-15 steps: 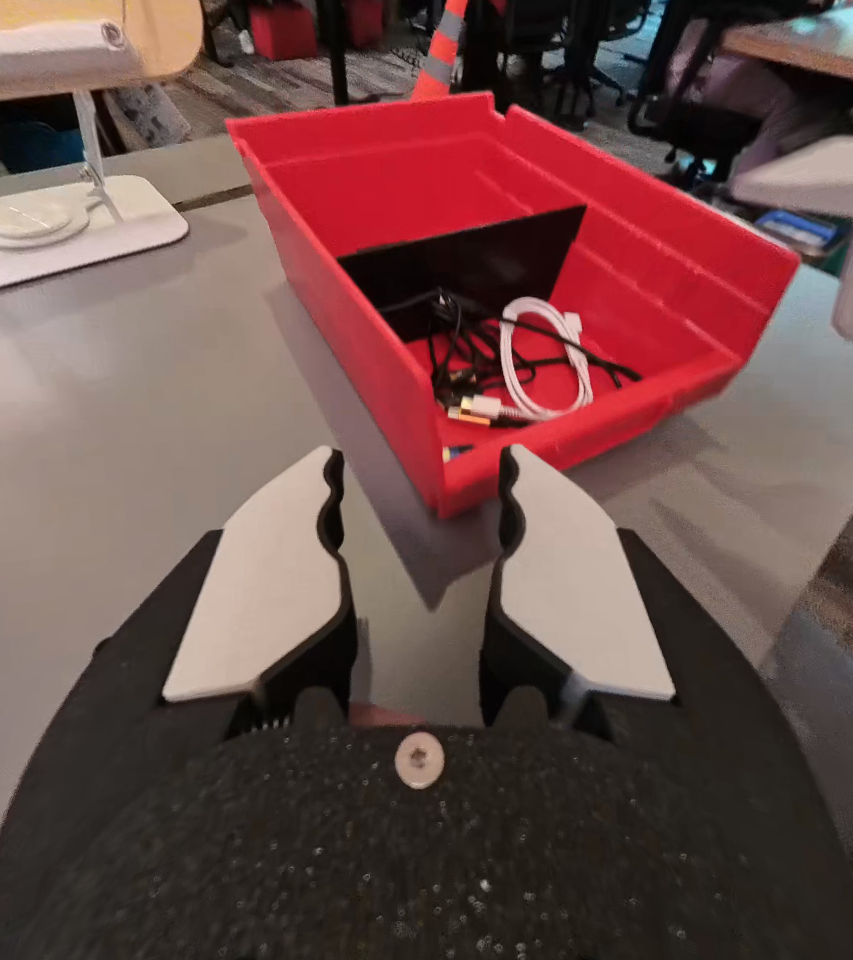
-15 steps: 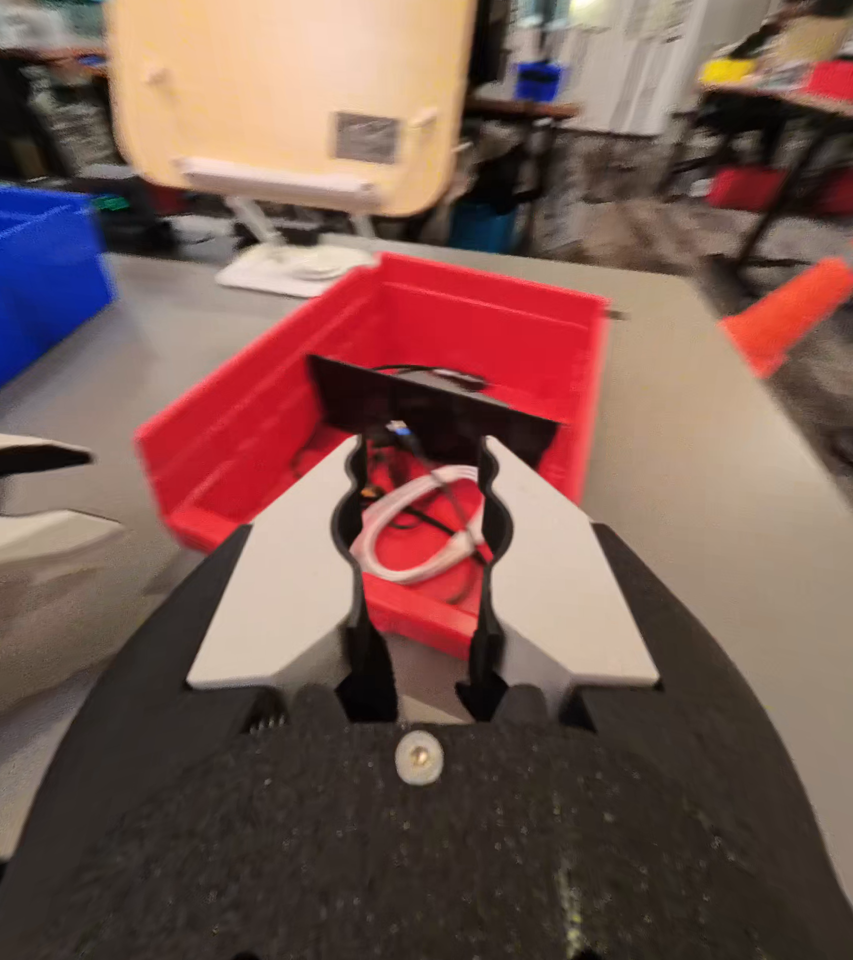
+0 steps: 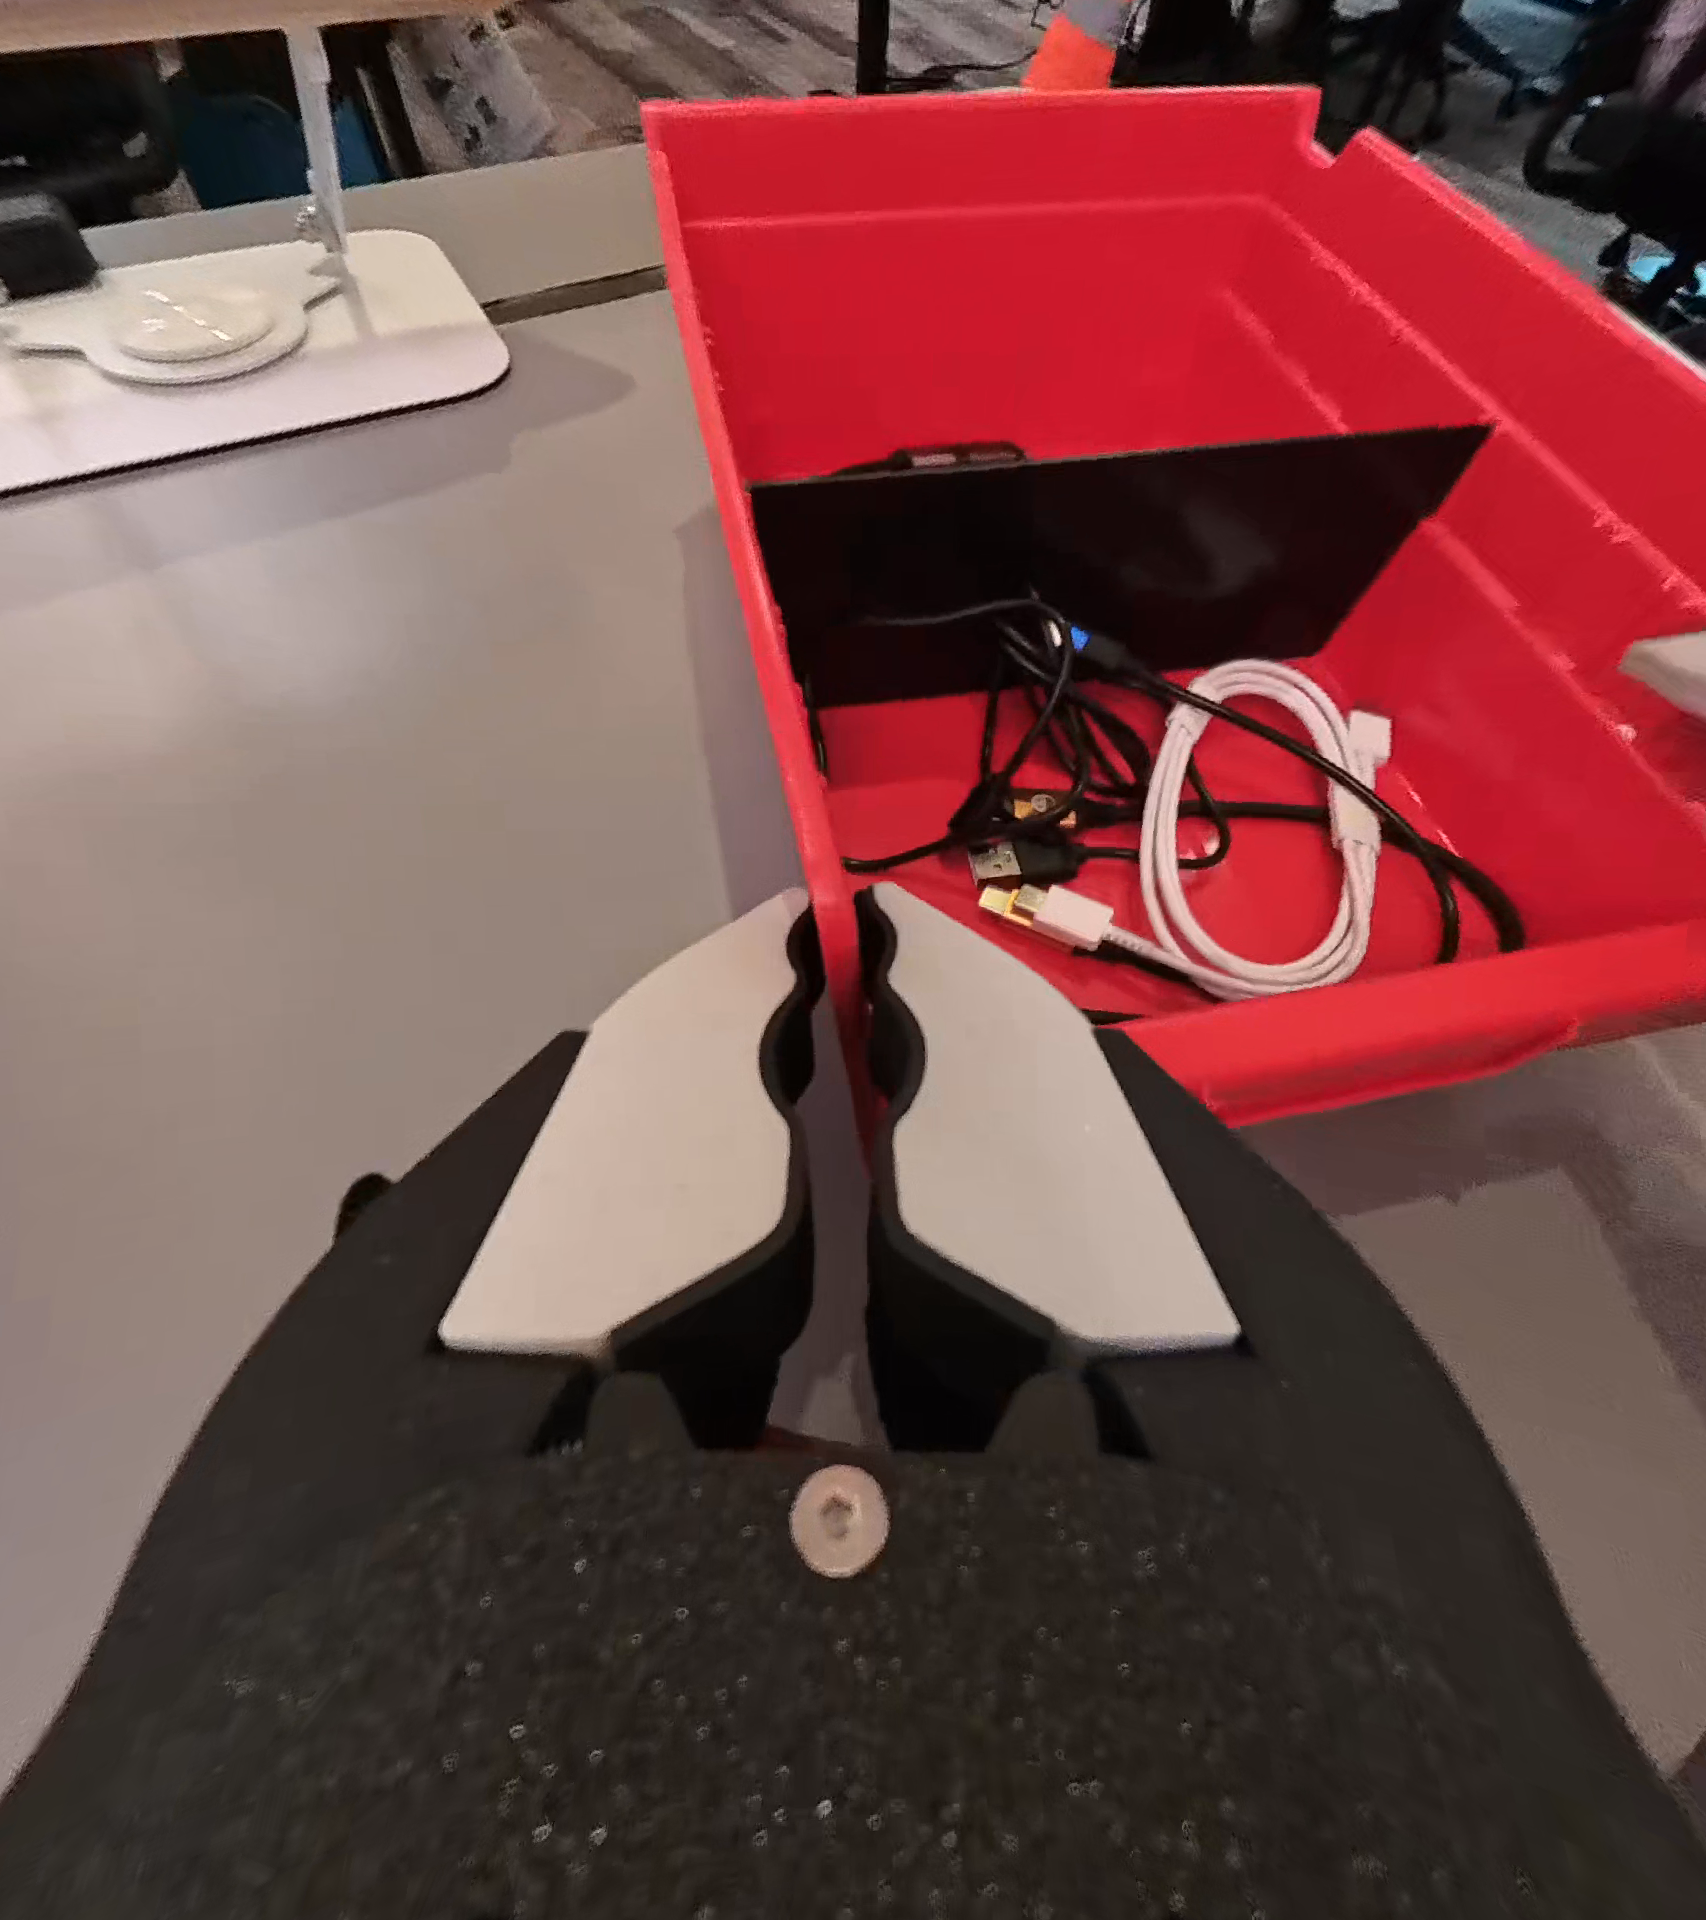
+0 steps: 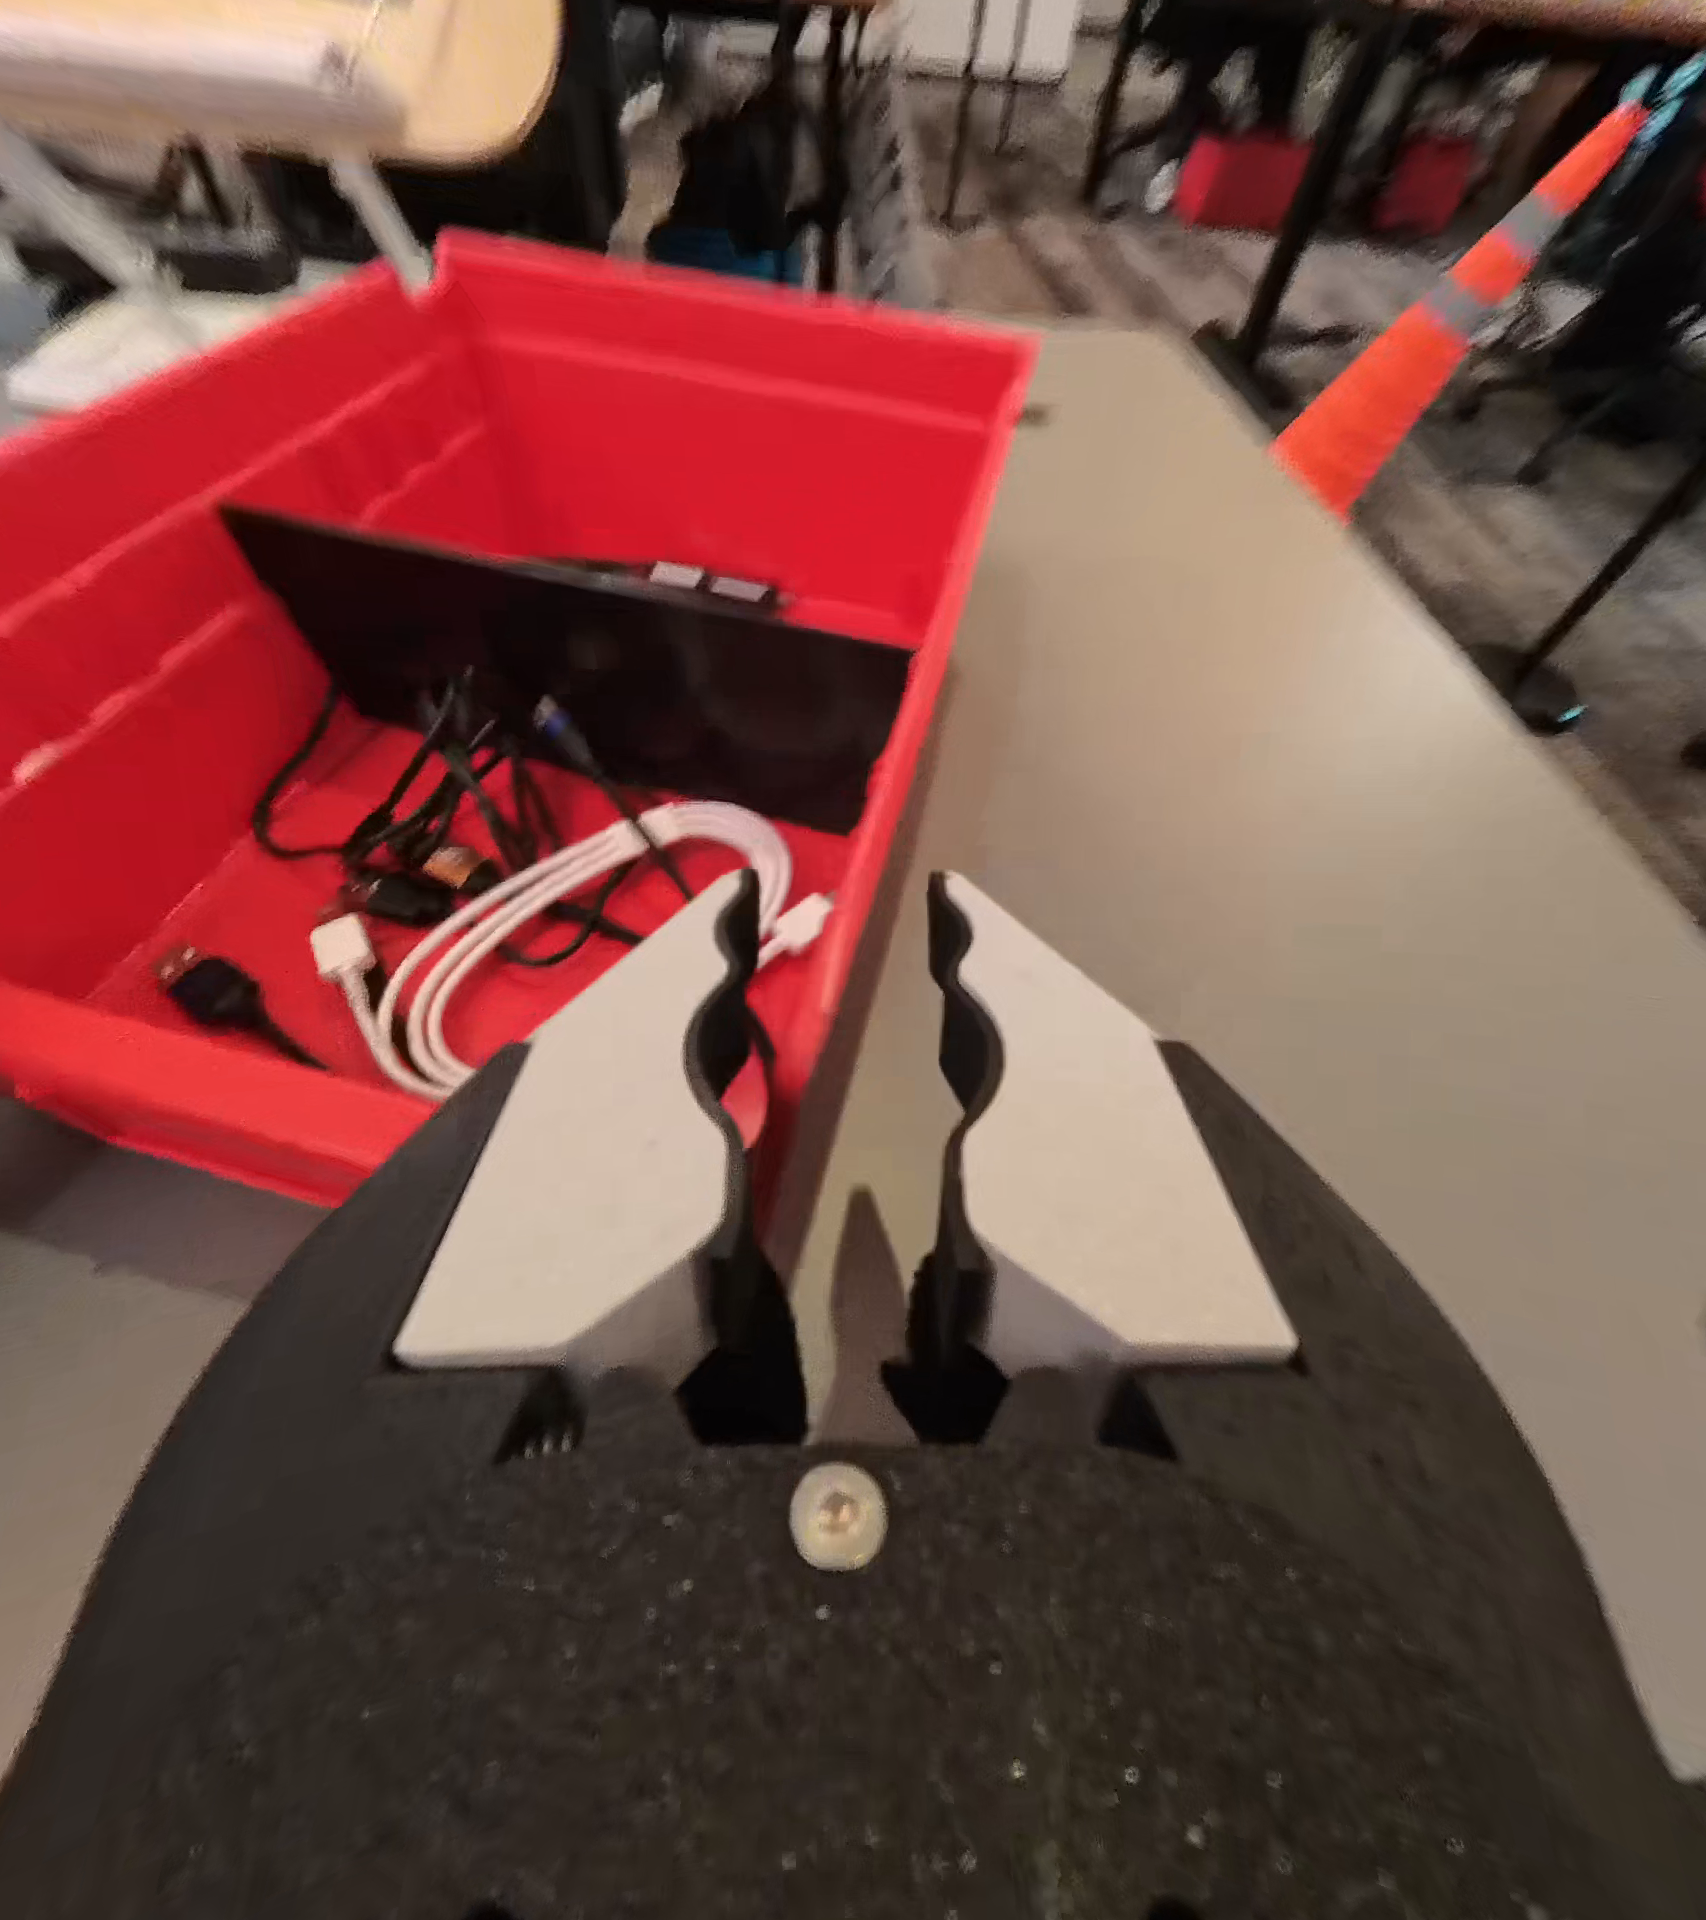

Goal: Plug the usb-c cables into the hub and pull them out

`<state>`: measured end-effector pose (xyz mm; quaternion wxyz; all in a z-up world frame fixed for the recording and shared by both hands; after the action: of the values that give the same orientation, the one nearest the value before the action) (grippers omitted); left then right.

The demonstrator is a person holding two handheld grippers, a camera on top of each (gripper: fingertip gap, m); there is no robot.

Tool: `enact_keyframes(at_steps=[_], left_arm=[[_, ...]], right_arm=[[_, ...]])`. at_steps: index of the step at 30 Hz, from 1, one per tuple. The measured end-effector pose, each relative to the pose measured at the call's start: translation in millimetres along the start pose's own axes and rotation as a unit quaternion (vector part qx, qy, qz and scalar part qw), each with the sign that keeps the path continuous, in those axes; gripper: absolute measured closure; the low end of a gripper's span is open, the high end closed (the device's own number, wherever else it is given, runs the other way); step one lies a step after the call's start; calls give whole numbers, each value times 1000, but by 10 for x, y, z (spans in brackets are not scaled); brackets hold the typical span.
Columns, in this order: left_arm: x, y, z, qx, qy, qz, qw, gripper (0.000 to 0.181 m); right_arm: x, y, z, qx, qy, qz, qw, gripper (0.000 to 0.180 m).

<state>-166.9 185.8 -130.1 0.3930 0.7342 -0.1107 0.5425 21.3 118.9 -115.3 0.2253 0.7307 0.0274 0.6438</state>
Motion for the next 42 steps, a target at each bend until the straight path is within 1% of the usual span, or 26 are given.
enact_keyframes(at_steps=[1,3,6,9,14,16,17,18,19,20,21,22,23,24,26,27,28,30,32,33,34,35,36,38,40,42], left_arm=[[-9,20,-2,4,-1,1,1000,176],[-31,95,-35,24,-14,3,1000,176],[-43,286,-255,73,-17,15,997,176],[-173,447,-684,111,20,12,994,176],[-343,583,-1349,166,27,2,986,176],[-392,570,-1492,165,37,-5,986,176],[-429,544,-1516,150,48,-18,987,174],[-436,535,-1494,120,57,-28,991,167],[-409,573,-1422,73,66,-34,995,153],[-346,679,-1352,28,80,-29,996,143],[-252,854,-1347,6,96,-4,995,139],[-172,1072,-1416,5,104,27,994,139],[-150,1303,-1568,24,103,47,993,139],[-198,1532,-1808,63,101,55,991,138],[-468,1964,-2444,164,100,47,980,134],[-641,2134,-2745,202,100,37,974,134],[-812,2243,-2978,219,98,24,971,137],[-1063,2286,-3252,210,101,4,972,139],[-1166,2190,-3388,187,118,6,975,145],[-1187,2118,-3434,176,121,6,977,148],[-1216,2042,-3477,167,126,-5,978,156],[-1245,1973,-3511,160,131,-17,978,168],[-1260,1913,-3530,154,134,-24,979,172],[-1251,1853,-3534,151,139,-28,978,168],[-1184,1906,-3476,162,144,-28,976,149],[-1089,2045,-3379,178,142,-12,974,142]], right_arm=[[-31,-39,-59,1,-4,-5,1000,160],[12,-93,-38,-37,2,-6,999,176],[129,-194,-293,-2,-18,-9,1000,177],[249,-342,-792,48,-6,-6,999,177],[246,-706,-1567,95,28,-14,995,177],[198,-793,-1716,101,40,-17,994,176],[178,-826,-1753,99,47,-15,994,176],[174,-853,-1760,93,53,-9,994,176],[176,-858,-1751,91,53,-8,994,175],[177,-840,-1741,94,44,-15,994,174],[227,-781,-1731,101,33,-10,994,166],[307,-675,-1735,117,29,4,993,153],[396,-541,-1733,131,30,20,991,148],[477,-391,-1732,141,34,33,989,147],[570,-83,-1805,172,51,50,983,145],[577,62,-1900,196,59,54,977,142],[551,195,-2042,227,63,54,970,141],[376,419,-2463,304,68,31,950,145],[75,586,-2977,379,65,-10,923,146],[-101,656,-3238,413,67,-39,907,143],[-250,687,-3467,433,69,-63,897,134],[-367,682,-3665,444,71,-78,890,130],[-452,651,-3838,451,75,-88,885,126],[-518,507,-4093,442,74,-94,889,124],[-529,366,-4269,432,75,-97,893,124],[-550,242,-4357,415,73,-107,901,124]])
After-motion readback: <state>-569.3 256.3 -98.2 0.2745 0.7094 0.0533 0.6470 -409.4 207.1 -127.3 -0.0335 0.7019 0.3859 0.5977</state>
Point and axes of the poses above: each gripper's, where its closed fingertips meet, y back along the fingers, x out of its top, z = x × y across the jaws, the point moved 1 cm from there along y, back along the fingers, and after that the axes turned 9 degrees about -y, right-handed, at the moved point
